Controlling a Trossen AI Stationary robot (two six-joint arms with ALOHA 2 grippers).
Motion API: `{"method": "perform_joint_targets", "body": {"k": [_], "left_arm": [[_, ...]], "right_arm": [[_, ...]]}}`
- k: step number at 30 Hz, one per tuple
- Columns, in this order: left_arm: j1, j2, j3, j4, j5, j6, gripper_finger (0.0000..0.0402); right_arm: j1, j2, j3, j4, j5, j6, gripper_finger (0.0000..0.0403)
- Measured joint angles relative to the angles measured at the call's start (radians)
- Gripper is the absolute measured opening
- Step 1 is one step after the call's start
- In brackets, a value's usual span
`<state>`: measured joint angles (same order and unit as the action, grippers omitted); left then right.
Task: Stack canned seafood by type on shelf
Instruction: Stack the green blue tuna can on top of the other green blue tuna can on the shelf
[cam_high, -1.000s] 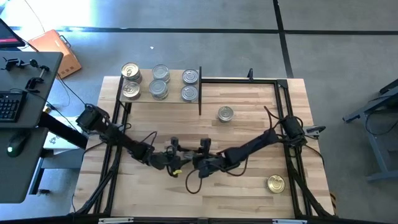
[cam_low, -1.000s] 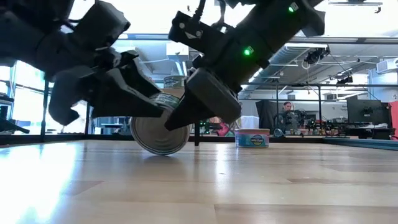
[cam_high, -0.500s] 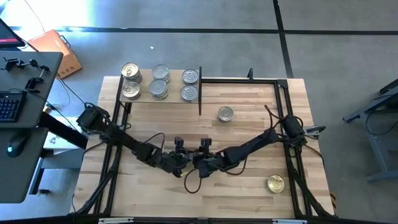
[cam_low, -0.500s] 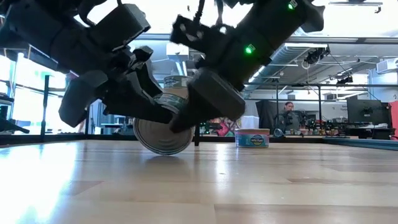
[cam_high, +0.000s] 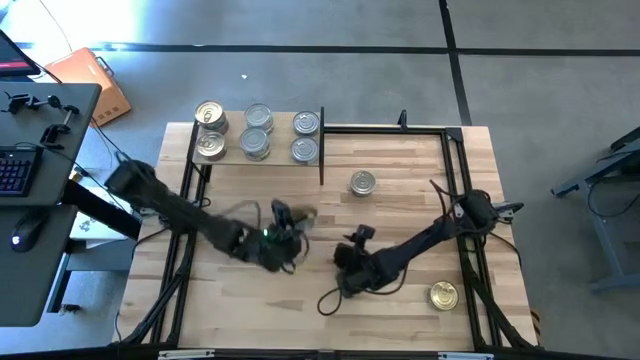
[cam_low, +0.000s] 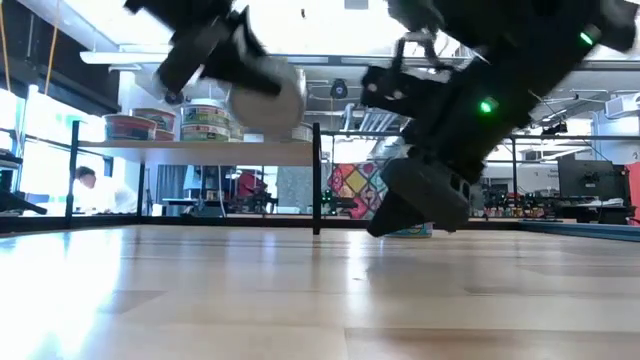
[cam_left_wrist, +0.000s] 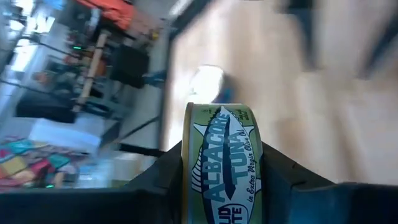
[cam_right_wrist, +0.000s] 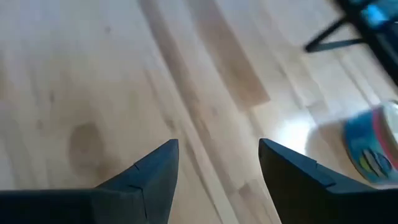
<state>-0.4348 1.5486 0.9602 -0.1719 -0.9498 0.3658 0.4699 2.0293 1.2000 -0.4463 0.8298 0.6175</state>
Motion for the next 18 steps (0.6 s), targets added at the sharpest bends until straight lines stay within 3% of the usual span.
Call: {"method": "perform_joint_targets", "body": {"k": [3,6,10,18], "left_arm": [[0.086,-0.088,0.030,-0.004,0.000,0.146,0.0121],[0.222,-0.145,0.068,0.012,0.047,0.327,0.0121],[0.454,-0.164,0.146,0.022,0.217,0.485,0.0121],[0.846,-0.081,0.225,0.036,0.541,0.564,0.0121]], "right_arm": [[0.023,0.000,-0.041,0.034,0.087,0.086,0.0214],[0.032,0.000,-0.076,0.070,0.109,0.110,0.0214],[0.024,0.001,-0.094,0.118,0.112,0.109,0.0215],[0.021,0.001,-0.098,0.184,0.113,0.057,0.0215]]}}
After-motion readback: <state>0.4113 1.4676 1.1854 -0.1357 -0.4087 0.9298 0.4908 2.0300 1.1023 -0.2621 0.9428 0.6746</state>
